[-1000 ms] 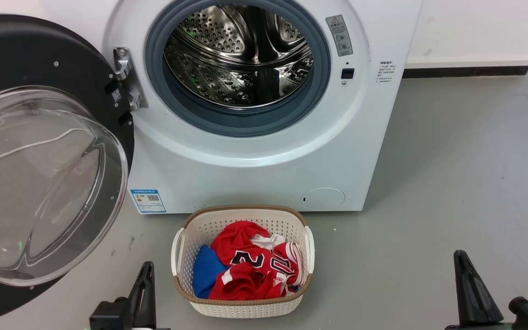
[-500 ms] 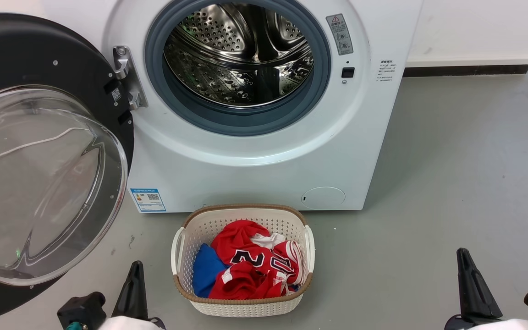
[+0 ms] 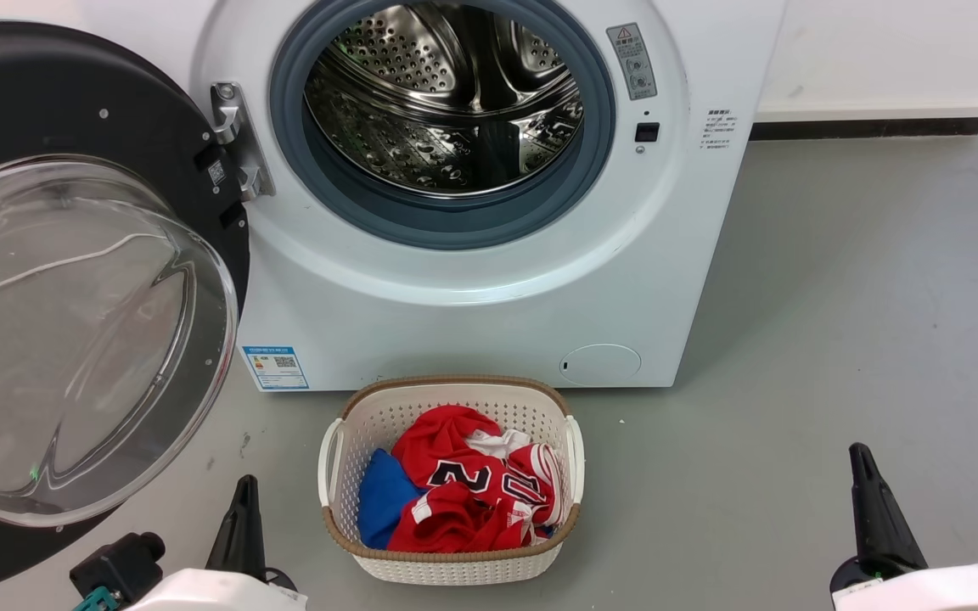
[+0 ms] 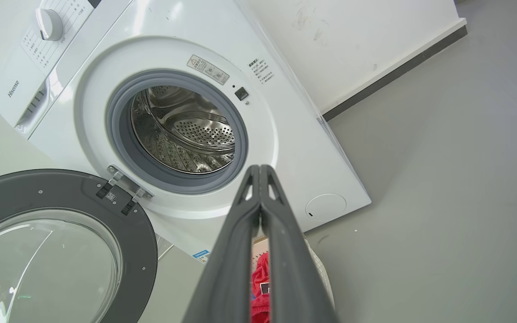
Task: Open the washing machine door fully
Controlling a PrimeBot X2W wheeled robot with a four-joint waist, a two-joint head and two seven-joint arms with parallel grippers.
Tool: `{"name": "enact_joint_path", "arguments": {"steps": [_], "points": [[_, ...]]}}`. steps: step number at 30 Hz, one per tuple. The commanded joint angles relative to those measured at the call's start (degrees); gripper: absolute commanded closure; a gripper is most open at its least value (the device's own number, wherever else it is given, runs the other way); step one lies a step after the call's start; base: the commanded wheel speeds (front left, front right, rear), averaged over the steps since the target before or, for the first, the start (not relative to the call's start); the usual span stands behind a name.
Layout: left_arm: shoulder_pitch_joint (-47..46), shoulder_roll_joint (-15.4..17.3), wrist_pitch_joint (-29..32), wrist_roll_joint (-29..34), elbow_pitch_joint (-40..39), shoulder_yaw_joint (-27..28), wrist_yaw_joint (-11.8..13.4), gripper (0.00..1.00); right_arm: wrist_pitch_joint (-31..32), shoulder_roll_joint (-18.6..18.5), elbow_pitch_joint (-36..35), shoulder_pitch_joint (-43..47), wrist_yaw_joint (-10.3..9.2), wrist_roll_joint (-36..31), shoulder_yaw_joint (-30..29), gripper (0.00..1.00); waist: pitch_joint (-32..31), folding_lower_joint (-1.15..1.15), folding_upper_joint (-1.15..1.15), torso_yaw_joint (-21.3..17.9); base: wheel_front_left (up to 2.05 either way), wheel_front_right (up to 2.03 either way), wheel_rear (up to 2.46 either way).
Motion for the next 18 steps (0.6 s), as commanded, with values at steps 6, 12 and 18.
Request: {"name": "enact_joint_path", "arguments": {"steps": [6, 12, 18], "points": [[-2.47, 0.01, 1.61, -6.97, -0.2, 0.72, -0.8, 1.0, 1.35, -0.68, 0.53, -2.59, 0.0, 6.79, -0.13, 1.0, 0.1, 0.0, 0.0, 0.07, 0.0, 0.0, 0.0], [-3.22, 0.01, 2.8, -11.92, 0.13, 1.15, -1.22, 1.0, 2.43, -0.78, 1.41, -3.66, 0.0, 11.49, -0.27, 1.0, 0.19, 0.0, 0.0, 0.14, 0.0, 0.0, 0.0], [-3.77, 0.01, 3.74, -15.83, 0.44, 1.51, -1.57, 1.0, 3.32, -0.84, 2.11, -4.34, 0.0, 15.2, -0.41, 1.0, 0.26, 0.0, 0.0, 0.19, 0.0, 0.0, 0.0]]}}
